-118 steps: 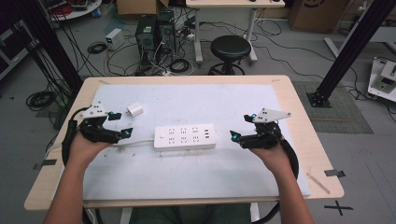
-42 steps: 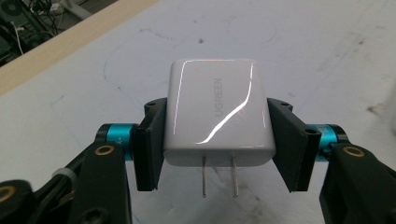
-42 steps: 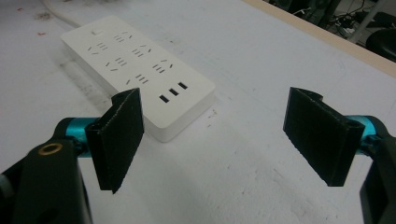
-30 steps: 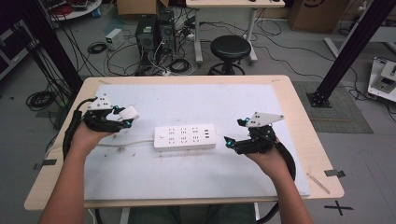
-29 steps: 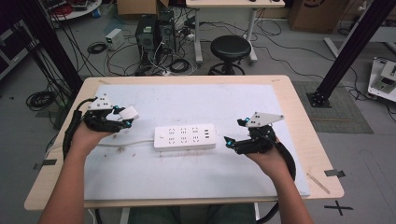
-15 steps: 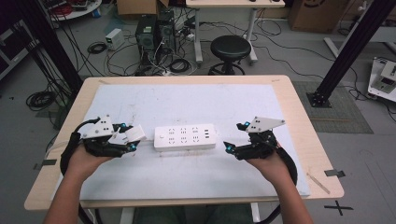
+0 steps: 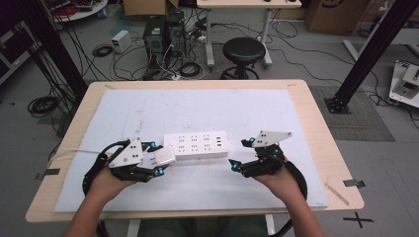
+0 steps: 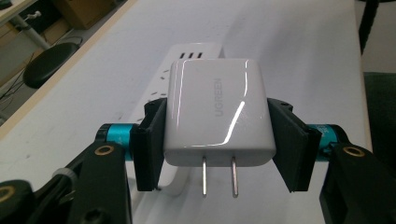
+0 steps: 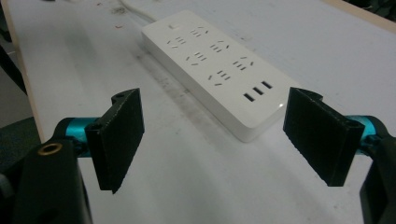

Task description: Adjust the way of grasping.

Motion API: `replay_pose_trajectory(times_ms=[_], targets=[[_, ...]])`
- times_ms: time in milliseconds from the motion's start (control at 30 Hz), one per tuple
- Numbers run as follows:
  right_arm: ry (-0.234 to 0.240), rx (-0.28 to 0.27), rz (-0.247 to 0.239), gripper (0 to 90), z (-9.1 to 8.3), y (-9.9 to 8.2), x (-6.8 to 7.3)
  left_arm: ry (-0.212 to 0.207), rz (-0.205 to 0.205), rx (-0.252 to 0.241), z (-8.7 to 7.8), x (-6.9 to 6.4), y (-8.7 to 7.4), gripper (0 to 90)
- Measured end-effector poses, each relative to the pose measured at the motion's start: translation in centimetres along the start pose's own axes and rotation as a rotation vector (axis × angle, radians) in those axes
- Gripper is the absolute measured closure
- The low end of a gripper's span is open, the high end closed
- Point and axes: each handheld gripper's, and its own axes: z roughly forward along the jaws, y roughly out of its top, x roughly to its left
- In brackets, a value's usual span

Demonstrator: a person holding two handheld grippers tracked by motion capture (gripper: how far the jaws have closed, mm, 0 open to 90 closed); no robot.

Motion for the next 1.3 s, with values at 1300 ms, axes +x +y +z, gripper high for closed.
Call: replay_pose_trajectory(times_ms=[1300], targets=[[0.554,-0.096,0.380,28.1,7.9,-0.4,3.3,0.092,0.337,-0.075,5.6,-6.8,1.9,42.4]])
